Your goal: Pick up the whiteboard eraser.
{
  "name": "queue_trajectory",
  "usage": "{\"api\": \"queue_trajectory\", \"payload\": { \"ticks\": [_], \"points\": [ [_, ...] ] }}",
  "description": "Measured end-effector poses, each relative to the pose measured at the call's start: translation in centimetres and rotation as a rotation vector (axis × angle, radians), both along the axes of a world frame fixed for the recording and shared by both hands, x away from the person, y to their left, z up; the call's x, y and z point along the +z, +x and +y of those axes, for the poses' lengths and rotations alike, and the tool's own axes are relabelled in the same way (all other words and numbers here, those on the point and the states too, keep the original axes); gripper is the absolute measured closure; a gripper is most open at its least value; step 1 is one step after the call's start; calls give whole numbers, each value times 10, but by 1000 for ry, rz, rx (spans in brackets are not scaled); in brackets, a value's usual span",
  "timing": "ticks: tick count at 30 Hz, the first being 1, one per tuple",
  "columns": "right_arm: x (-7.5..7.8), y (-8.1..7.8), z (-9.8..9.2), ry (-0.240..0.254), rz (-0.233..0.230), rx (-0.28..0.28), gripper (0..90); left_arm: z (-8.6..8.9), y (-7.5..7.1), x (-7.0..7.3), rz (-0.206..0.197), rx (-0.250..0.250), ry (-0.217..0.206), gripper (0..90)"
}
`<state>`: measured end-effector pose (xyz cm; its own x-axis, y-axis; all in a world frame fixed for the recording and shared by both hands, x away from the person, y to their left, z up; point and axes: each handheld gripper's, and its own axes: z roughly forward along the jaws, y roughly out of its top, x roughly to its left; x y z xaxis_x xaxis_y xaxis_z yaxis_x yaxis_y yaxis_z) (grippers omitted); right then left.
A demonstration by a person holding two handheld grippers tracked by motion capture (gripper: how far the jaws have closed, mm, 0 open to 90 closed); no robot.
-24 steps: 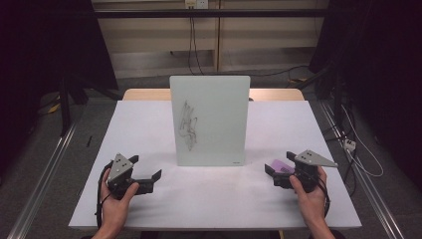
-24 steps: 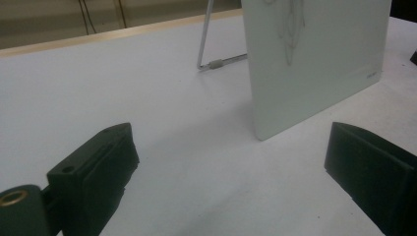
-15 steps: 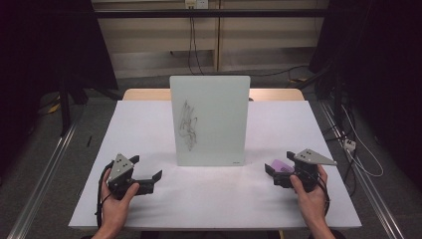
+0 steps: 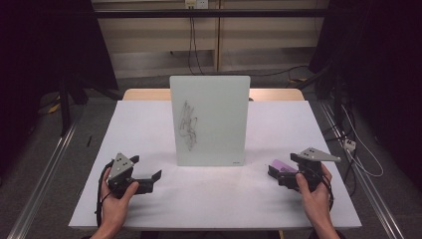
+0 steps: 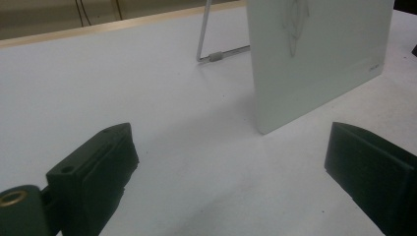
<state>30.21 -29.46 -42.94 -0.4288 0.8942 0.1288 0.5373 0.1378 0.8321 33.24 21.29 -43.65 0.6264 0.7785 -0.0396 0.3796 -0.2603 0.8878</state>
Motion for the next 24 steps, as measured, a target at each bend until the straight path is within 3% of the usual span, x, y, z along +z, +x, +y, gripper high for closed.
{"api": "queue_trajectory", "payload": {
  "ticks": [2,6,10,13,18,20,24],
  "points": [
    [0,1,1,-37,18,39,59,-1,0,-1,2,-2,3,49],
    [1,2,2,-45,39,66,66,-1,-1,-1,4,-4,4,49],
    [4,4,2,-63,37,58,73,2,-1,0,-4,-5,4,49],
    [7,9,5,-75,36,96,77,3,-1,0,1,-1,-9,49],
    [14,28,8,-74,94,154,98,4,-1,1,0,6,-11,49],
    [17,35,8,-101,105,164,102,4,-1,1,1,2,-12,49],
    [18,44,7,-100,119,175,105,3,0,0,8,-4,-11,49]
  ]
}}
